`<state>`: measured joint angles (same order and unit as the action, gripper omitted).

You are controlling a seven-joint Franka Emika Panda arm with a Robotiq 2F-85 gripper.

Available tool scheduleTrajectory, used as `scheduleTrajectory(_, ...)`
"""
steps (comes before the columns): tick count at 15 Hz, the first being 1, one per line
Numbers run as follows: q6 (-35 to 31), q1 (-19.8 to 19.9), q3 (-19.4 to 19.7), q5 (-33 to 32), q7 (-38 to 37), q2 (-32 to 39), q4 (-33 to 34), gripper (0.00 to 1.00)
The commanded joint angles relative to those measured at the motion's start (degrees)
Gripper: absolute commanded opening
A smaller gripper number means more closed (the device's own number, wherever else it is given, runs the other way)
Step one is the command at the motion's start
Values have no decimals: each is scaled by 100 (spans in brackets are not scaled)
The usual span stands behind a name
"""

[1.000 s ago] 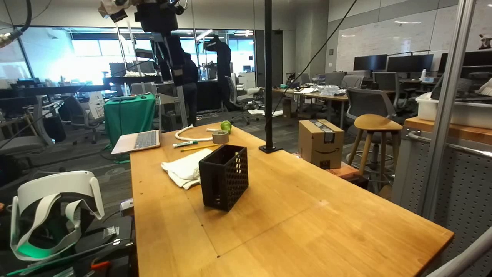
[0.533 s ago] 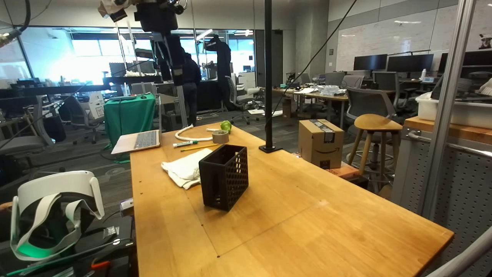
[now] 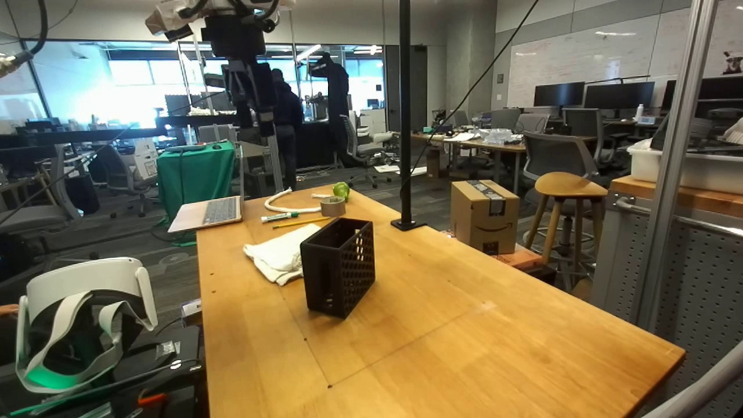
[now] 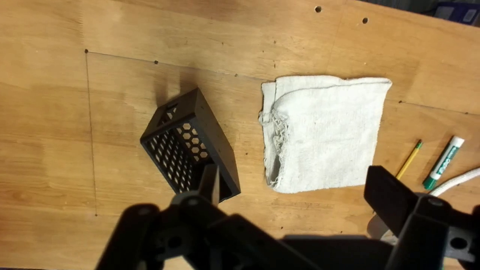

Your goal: Put the white towel in the black box

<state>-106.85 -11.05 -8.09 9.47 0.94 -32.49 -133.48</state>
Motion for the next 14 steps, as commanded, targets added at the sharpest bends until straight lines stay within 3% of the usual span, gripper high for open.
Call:
scheduleTrajectory(1, -123, -357, -139, 107, 540, 3, -158, 100)
scheduleTrajectory(7, -970, -974, -596, 42, 1099, 406, -372, 100)
scheduleTrajectory(14, -2506, -1279, -1049, -236, 1473, 1700, -234, 100)
